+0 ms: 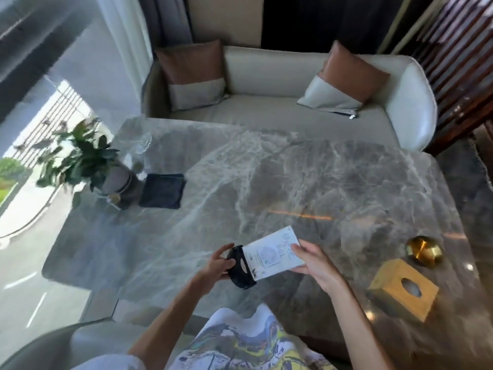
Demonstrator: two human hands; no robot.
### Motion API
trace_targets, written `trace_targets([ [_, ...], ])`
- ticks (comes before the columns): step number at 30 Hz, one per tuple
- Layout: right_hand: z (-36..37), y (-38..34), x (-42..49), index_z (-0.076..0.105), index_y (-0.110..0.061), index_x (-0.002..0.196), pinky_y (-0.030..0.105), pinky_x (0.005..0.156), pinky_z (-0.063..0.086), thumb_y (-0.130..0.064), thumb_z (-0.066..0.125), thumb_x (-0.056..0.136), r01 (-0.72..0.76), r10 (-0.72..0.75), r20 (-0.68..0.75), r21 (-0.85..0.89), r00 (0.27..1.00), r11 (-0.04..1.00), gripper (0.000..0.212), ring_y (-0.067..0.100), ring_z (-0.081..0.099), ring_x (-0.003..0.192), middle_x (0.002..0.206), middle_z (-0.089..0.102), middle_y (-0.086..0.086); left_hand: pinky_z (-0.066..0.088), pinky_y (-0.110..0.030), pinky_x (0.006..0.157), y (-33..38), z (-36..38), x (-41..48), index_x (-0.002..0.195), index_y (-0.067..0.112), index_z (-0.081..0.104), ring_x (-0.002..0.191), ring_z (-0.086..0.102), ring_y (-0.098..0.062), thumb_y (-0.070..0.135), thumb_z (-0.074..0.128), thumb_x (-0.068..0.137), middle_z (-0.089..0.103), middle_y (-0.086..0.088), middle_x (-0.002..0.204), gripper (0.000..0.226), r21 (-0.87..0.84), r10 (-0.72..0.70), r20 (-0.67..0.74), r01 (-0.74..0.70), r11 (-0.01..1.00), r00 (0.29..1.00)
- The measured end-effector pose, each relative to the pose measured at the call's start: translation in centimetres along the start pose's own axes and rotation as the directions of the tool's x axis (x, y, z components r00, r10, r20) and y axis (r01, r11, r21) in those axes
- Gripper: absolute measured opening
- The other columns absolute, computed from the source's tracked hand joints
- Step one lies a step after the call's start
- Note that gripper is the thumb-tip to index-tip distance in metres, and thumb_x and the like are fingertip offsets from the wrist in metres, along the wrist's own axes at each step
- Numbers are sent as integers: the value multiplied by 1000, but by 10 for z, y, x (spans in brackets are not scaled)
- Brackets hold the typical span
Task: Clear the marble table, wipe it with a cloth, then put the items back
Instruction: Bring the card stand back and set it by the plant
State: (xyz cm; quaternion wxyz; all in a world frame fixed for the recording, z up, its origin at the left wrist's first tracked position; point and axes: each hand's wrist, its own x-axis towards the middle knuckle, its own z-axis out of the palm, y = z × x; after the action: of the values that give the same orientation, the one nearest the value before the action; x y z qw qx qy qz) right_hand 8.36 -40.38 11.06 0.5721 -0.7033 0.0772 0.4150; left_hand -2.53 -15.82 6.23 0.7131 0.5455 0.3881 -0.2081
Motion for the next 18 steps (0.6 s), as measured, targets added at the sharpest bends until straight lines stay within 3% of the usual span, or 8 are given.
trace_targets([
  [4, 23, -24, 34, 68, -16, 107, 32, 78, 54, -18, 53, 97, 72, -56, 66, -273, 996, 959, 18, 14, 68, 84, 93, 75, -2, 58, -30, 64, -2, -22, -11, 135, 17, 44, 83, 63, -23, -10, 45, 88, 62, -11, 93, 54, -63, 46, -70, -50, 997, 997],
  [6, 44, -43, 51, 70, -12, 101, 32, 76, 47, -20, 56, 95, 180, -129, 136, -489, 982, 854, 17, 10, 62, 78, 92, 76, 2, 59, -31, 62, -1, -38, -18, 134, 17, 42, 80, 63, -24, -10, 48, 83, 61, -11, 93, 59, -114, 36, -124, -50, 992, 992],
  [10, 111, -93, 80, 69, -16, 87, 30, 63, 42, -31, 59, 88, 285, -127, 266, -727, 956, 625, 18, 14, 61, 65, 73, 71, -1, 57, -37, 70, 0, -84, -19, 132, 21, 39, 83, 62, -26, 0, 52, 62, 59, -13, 100, 74, -212, 28, -183, -67, 975, 983],
  [14, 214, -147, 102, 67, -12, 93, 34, 66, 46, -31, 58, 86, 455, -163, 425, -812, 890, 365, 22, 27, 66, 77, 86, 72, 10, 57, -25, 58, 2, -155, -13, 124, 23, 43, 69, 61, -19, -12, 50, 83, 60, -11, 88, 55, -286, 5, -277, -88, 954, 961],
  [16, 275, -172, 113, 71, -17, 100, 37, 72, 47, -29, 60, 89, 526, -150, 504, -818, 850, 232, 20, 25, 66, 85, 92, 73, 4, 54, -26, 58, 0, -200, -10, 122, 20, 43, 65, 57, -19, -11, 52, 85, 58, -14, 83, 49, -301, 8, -302, -103, 948, 953],
  [18, 339, -186, 128, 71, -25, 107, 31, 73, 43, -30, 62, 90, 576, -99, 567, -805, 818, 146, 20, 16, 63, 89, 97, 71, -8, 46, -25, 54, -3, -249, -8, 121, 10, 43, 60, 50, -18, -5, 57, 87, 55, -14, 78, 40, -251, 8, -338, -98, 963, 941],
])
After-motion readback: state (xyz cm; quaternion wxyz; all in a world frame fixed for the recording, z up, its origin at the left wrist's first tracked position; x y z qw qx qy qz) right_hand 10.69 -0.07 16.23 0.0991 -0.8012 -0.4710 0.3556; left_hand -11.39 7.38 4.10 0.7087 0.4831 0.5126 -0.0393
